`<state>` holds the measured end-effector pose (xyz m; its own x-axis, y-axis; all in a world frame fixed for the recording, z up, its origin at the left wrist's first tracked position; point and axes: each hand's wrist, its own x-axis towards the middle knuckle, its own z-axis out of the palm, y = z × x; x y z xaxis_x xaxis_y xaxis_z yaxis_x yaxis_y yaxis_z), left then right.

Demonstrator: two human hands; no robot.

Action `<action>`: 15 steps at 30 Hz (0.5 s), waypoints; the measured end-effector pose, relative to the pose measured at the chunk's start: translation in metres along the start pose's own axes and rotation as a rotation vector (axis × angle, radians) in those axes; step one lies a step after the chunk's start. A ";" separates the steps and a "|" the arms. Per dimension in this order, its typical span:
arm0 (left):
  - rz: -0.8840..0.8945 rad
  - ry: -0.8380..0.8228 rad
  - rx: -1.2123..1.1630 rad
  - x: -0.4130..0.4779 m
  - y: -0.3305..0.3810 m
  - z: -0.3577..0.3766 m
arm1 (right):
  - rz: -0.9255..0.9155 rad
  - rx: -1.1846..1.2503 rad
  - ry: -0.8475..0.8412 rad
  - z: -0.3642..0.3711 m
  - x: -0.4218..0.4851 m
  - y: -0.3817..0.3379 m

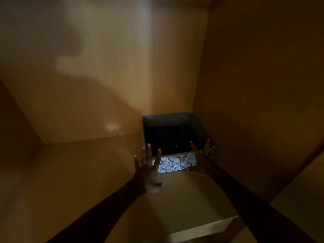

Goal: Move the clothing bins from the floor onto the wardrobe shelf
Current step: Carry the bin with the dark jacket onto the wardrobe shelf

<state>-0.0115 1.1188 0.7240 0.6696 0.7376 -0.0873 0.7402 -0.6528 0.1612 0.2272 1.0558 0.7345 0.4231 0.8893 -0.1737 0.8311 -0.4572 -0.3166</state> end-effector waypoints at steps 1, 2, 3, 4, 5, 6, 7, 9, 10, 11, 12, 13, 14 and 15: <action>0.002 0.000 -0.005 0.001 0.000 0.000 | 0.002 -0.004 0.000 0.000 0.001 0.000; 0.006 0.000 -0.009 0.001 0.000 0.000 | 0.004 -0.008 0.001 0.001 0.002 0.001; 0.010 0.003 -0.015 0.001 -0.001 0.000 | 0.000 -0.012 0.005 0.001 0.002 0.002; 0.012 0.005 -0.024 0.001 -0.002 0.001 | -0.008 -0.014 0.010 0.003 0.003 0.003; 0.012 0.011 -0.033 0.000 -0.002 0.000 | -0.017 -0.012 0.016 0.004 0.003 0.005; 0.010 0.019 -0.040 -0.001 -0.001 0.001 | -0.025 -0.007 0.020 0.005 0.002 0.006; 0.012 0.030 -0.050 -0.003 -0.001 0.001 | -0.034 0.002 0.025 0.006 0.001 0.008; 0.026 0.043 -0.107 -0.009 0.001 0.002 | -0.039 0.034 0.032 0.009 -0.002 0.010; 0.039 0.059 -0.152 -0.012 0.001 0.005 | -0.041 0.053 0.042 0.010 -0.005 0.011; 0.056 0.091 -0.200 -0.018 -0.001 0.009 | -0.046 0.072 0.056 0.011 -0.013 0.010; 0.072 0.142 -0.251 -0.025 -0.002 0.014 | -0.055 0.088 0.072 0.013 -0.021 0.009; 0.088 0.205 -0.311 -0.034 -0.004 0.020 | -0.071 0.095 0.093 0.016 -0.030 0.007; 0.096 0.267 -0.383 -0.045 -0.005 0.025 | -0.088 0.098 0.114 0.020 -0.041 0.005; 0.089 0.323 -0.462 -0.057 -0.005 0.030 | -0.105 0.115 0.124 0.025 -0.052 0.001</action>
<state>-0.0516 1.0751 0.6984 0.6212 0.7461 0.2397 0.5292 -0.6250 0.5739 0.1967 1.0088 0.7198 0.3837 0.9233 -0.0197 0.8291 -0.3538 -0.4329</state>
